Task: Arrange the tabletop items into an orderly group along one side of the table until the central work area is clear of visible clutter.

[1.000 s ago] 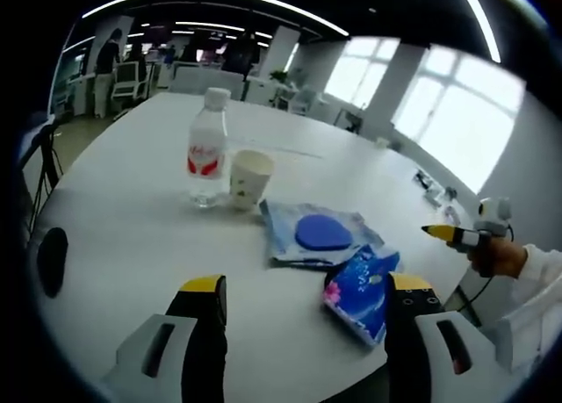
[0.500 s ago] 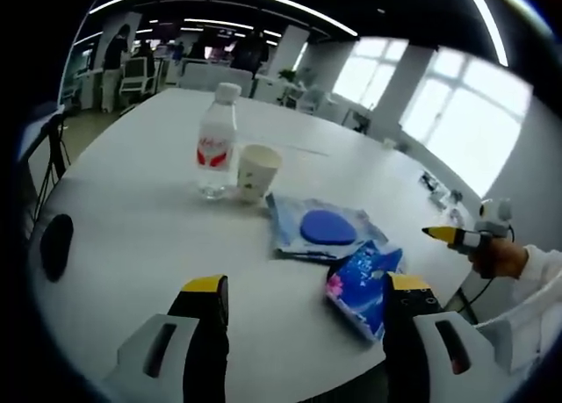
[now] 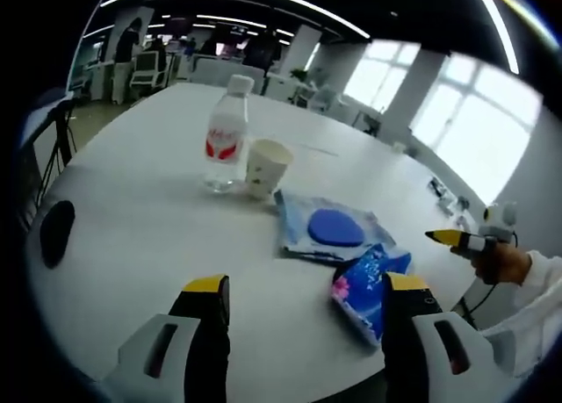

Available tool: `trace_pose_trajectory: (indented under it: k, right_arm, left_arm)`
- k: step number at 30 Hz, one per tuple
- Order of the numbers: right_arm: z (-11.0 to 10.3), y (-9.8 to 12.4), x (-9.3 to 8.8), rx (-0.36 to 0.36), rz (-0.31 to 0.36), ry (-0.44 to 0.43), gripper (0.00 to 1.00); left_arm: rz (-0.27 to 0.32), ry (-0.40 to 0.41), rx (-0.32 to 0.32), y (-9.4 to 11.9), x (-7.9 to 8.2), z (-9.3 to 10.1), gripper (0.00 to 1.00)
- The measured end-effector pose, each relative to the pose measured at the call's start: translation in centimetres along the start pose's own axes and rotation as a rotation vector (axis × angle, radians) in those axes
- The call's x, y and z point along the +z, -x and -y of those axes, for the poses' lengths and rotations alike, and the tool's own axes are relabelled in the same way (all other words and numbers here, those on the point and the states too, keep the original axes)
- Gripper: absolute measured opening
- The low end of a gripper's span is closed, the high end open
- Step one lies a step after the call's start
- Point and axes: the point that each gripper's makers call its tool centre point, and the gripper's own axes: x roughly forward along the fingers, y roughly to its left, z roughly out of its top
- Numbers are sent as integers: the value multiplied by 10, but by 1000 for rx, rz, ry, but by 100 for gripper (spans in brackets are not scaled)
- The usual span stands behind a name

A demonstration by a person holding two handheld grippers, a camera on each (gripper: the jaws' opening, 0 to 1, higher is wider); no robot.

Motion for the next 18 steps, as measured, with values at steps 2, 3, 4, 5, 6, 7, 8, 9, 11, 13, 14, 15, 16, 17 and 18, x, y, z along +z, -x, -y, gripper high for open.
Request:
trace_pose_trajectory:
  k: [2, 3, 4, 5, 6, 7, 8, 9, 11, 13, 14, 15, 16, 17, 18]
  right_arm:
    - [2, 0, 1, -7, 1, -16, 54]
    - [3, -1, 2, -9, 0, -19, 53]
    - [4, -2, 2, -9, 0, -18, 53]
    - [6, -3, 1, -9, -1, -17, 53]
    - [6, -4, 1, -10, -3, -16, 53]
    - [7, -5, 0, -12, -4, -18, 53]
    - [7, -6, -1, -13, -5, -20, 53]
    - [8, -8, -3, -14, -8, -24, 53]
    - [8, -11, -5, -17, -15, -27, 52]
    - [8, -14, -7, -20, -19, -35, 52]
    - [7, -15, -8, -21, -20, -40, 51]
    - [7, -16, -8, -24, -19, -46, 50]
    - [7, -17, -7, -28, -19, -52, 50]
    - [7, -18, -7, -29, -19, -54, 50]
    - [4, -20, -8, -31, -20, -61, 49]
  left_arm:
    - [-7, 8, 1, -7, -1, -2, 66]
    - [-13, 7, 1, -9, -1, -2, 66]
    - [-20, 3, -1, -13, -2, -2, 65]
    - [-24, 2, -3, -16, -2, -2, 65]
    - [-28, 2, -5, -18, -2, -2, 65]
    - [-33, 0, -9, -22, -2, -2, 65]
    - [-37, -3, -10, -25, -1, -3, 65]
    - [-39, -4, -10, -26, 0, -3, 65]
    - [-40, -9, -13, -30, 3, -5, 65]
    - [-44, -10, -15, -34, 6, -7, 64]
    - [-46, -12, -15, -36, 7, -8, 64]
    - [-51, -19, -20, -40, 8, -9, 64]
    - [-57, -24, -24, -42, 8, -9, 64]
    - [-66, -32, -29, -47, 8, -9, 64]
    - [-70, -36, -32, -49, 9, -9, 64]
